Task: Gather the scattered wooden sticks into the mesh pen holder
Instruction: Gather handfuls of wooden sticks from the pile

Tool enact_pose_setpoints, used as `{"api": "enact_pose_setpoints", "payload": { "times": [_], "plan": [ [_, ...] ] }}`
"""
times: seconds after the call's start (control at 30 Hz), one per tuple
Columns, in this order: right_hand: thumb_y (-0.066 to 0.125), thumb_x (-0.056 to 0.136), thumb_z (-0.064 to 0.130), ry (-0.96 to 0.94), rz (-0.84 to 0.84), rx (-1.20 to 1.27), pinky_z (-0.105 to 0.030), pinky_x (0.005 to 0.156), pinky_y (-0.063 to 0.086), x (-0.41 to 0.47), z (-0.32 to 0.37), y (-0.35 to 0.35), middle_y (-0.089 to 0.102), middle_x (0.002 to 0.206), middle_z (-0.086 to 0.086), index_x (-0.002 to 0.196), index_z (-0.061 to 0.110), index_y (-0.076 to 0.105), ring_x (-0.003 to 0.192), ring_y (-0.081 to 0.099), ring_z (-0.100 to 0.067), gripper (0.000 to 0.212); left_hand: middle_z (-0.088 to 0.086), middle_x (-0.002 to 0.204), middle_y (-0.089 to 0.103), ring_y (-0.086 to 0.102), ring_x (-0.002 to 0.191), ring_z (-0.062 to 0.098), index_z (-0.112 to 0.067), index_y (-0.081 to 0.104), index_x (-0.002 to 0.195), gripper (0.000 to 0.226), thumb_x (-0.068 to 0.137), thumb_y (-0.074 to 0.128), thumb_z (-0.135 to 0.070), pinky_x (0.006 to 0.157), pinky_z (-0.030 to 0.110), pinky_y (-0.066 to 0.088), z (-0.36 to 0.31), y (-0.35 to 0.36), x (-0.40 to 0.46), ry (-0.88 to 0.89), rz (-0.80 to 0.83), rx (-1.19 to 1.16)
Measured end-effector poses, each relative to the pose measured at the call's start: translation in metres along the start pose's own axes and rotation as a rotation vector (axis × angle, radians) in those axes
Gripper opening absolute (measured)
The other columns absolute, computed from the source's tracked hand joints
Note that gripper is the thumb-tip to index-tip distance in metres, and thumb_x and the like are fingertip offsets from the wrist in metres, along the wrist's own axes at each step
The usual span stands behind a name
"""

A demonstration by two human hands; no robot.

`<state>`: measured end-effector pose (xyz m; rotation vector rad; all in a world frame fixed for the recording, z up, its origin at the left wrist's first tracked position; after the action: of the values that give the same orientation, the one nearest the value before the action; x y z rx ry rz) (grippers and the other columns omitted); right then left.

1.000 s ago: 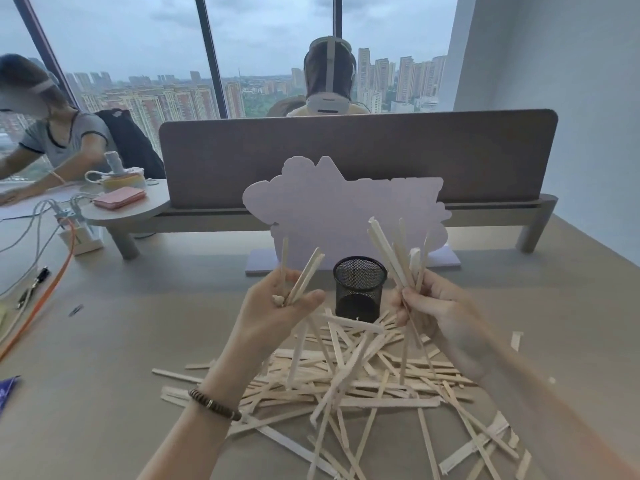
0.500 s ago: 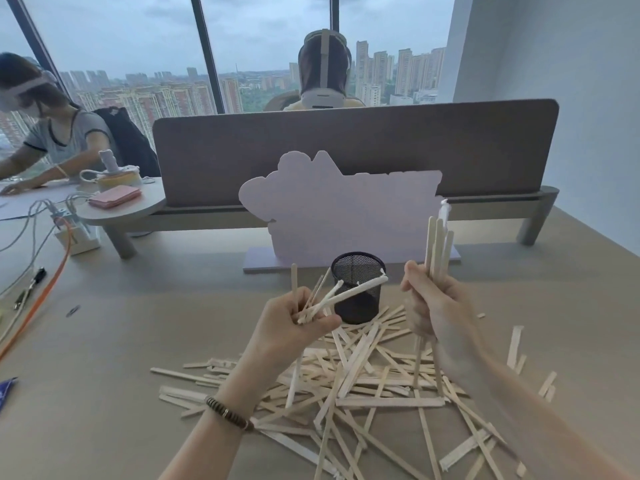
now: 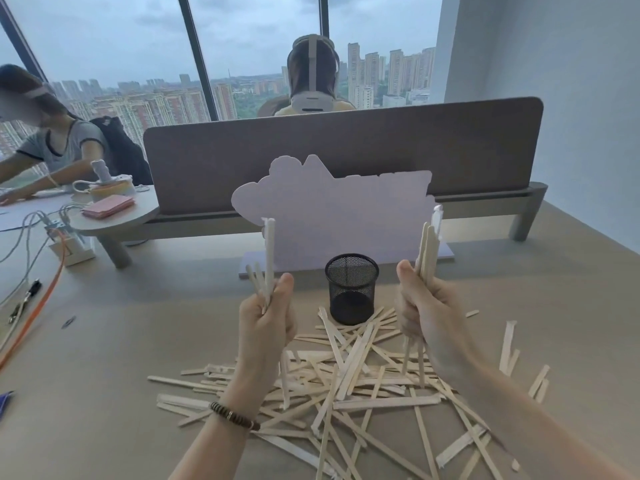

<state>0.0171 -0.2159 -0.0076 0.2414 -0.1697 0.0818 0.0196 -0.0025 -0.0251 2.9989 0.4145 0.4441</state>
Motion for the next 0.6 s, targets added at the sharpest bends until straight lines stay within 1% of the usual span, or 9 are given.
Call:
{"api": "enact_pose_setpoints", "payload": {
  "times": [0.03, 0.1, 0.2, 0.27, 0.37, 0.47, 0.5, 0.57, 0.6],
  "plan": [
    [0.050, 0.094, 0.040, -0.017, -0.002, -0.026, -0.027, 0.042, 0.015, -0.001, 0.000, 0.000, 0.027, 0.046, 0.003, 0.047, 0.021, 0.036, 0.040, 0.019, -0.011, 0.053, -0.004, 0.041, 0.028, 0.023, 0.035, 0.014, -0.024, 0.035, 0.045, 0.056, 0.098, 0.054, -0.023, 0.039, 0.026, 0.020, -0.002, 0.000, 0.000, 0.013, 0.002, -0.014],
    [0.050, 0.092, 0.045, -0.048, -0.004, -0.096, -0.025, 0.042, 0.021, -0.001, -0.003, 0.001, 0.028, 0.044, 0.000, 0.045, 0.018, 0.034, 0.039, 0.023, -0.013, 0.056, -0.003, 0.040, 0.030, 0.026, 0.033, 0.016, -0.021, 0.036, 0.047, 0.053, 0.096, 0.057, -0.023, 0.038, 0.024, 0.024, -0.005, 0.000, -0.001, 0.052, 0.009, -0.005],
    [0.051, 0.091, 0.047, -0.083, 0.009, -0.168, -0.027, 0.045, 0.029, -0.002, -0.009, 0.002, 0.033, 0.044, -0.006, 0.046, 0.013, 0.036, 0.040, 0.030, -0.017, 0.058, 0.003, 0.041, 0.035, 0.034, 0.035, 0.020, -0.008, 0.041, 0.056, 0.043, 0.088, 0.063, -0.026, 0.040, 0.026, 0.033, -0.004, 0.000, -0.005, 0.084, 0.027, 0.009],
    [0.054, 0.091, 0.044, -0.091, 0.019, -0.179, -0.025, 0.047, 0.033, -0.002, -0.016, 0.002, 0.036, 0.042, -0.005, 0.048, 0.012, 0.038, 0.041, 0.032, -0.019, 0.056, 0.003, 0.042, 0.038, 0.036, 0.035, 0.021, -0.002, 0.044, 0.065, 0.037, 0.089, 0.065, -0.023, 0.043, 0.030, 0.035, 0.001, 0.000, -0.008, 0.085, 0.052, 0.034],
    [0.059, 0.089, 0.044, -0.082, 0.044, -0.209, -0.024, 0.049, 0.037, -0.003, -0.023, 0.003, 0.039, 0.041, -0.004, 0.059, 0.009, 0.043, 0.042, 0.033, -0.019, 0.048, 0.005, 0.042, 0.043, 0.039, 0.034, 0.021, -0.002, 0.050, 0.073, 0.028, 0.091, 0.064, -0.018, 0.043, 0.031, 0.036, 0.007, -0.001, -0.013, 0.080, 0.063, 0.084],
    [0.061, 0.088, 0.042, -0.079, 0.049, -0.243, -0.031, 0.051, 0.038, -0.004, -0.028, 0.004, 0.040, 0.040, -0.005, 0.066, 0.007, 0.047, 0.040, 0.032, -0.019, 0.044, 0.011, 0.044, 0.048, 0.042, 0.035, 0.022, -0.005, 0.054, 0.072, 0.026, 0.089, 0.067, -0.020, 0.041, 0.027, 0.037, 0.013, -0.001, -0.016, 0.061, 0.075, 0.109],
    [0.062, 0.088, 0.041, -0.076, 0.048, -0.247, -0.033, 0.050, 0.036, -0.004, -0.030, 0.005, 0.040, 0.040, -0.004, 0.067, 0.005, 0.047, 0.038, 0.031, -0.019, 0.044, 0.012, 0.044, 0.049, 0.043, 0.036, 0.021, -0.004, 0.055, 0.071, 0.028, 0.088, 0.068, -0.023, 0.043, 0.026, 0.039, 0.015, -0.001, -0.018, 0.049, 0.091, 0.114],
    [0.063, 0.088, 0.041, -0.069, 0.056, -0.249, -0.033, 0.047, 0.032, -0.006, -0.033, 0.006, 0.039, 0.040, -0.003, 0.068, 0.002, 0.046, 0.036, 0.031, -0.018, 0.047, 0.013, 0.042, 0.049, 0.044, 0.038, 0.021, -0.001, 0.053, 0.064, 0.039, 0.086, 0.068, -0.029, 0.052, 0.023, 0.044, 0.020, 0.001, -0.019, 0.029, 0.123, 0.129],
    [0.063, 0.087, 0.042, -0.065, 0.060, -0.252, -0.032, 0.047, 0.031, -0.006, -0.035, 0.007, 0.038, 0.040, -0.003, 0.067, 0.000, 0.043, 0.036, 0.030, -0.018, 0.051, 0.013, 0.041, 0.049, 0.044, 0.040, 0.021, -0.001, 0.050, 0.058, 0.044, 0.086, 0.068, -0.029, 0.057, 0.025, 0.045, 0.021, 0.002, -0.020, 0.022, 0.133, 0.142]
  ]
}}
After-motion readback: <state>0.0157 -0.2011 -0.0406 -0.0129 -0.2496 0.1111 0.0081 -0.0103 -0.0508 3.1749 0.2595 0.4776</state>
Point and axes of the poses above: each hand's wrist, its own x-axis towards the middle knuckle, its own y-axis out of the palm, z = x × y, the point moved 4 cm from there along x, towards the middle knuckle
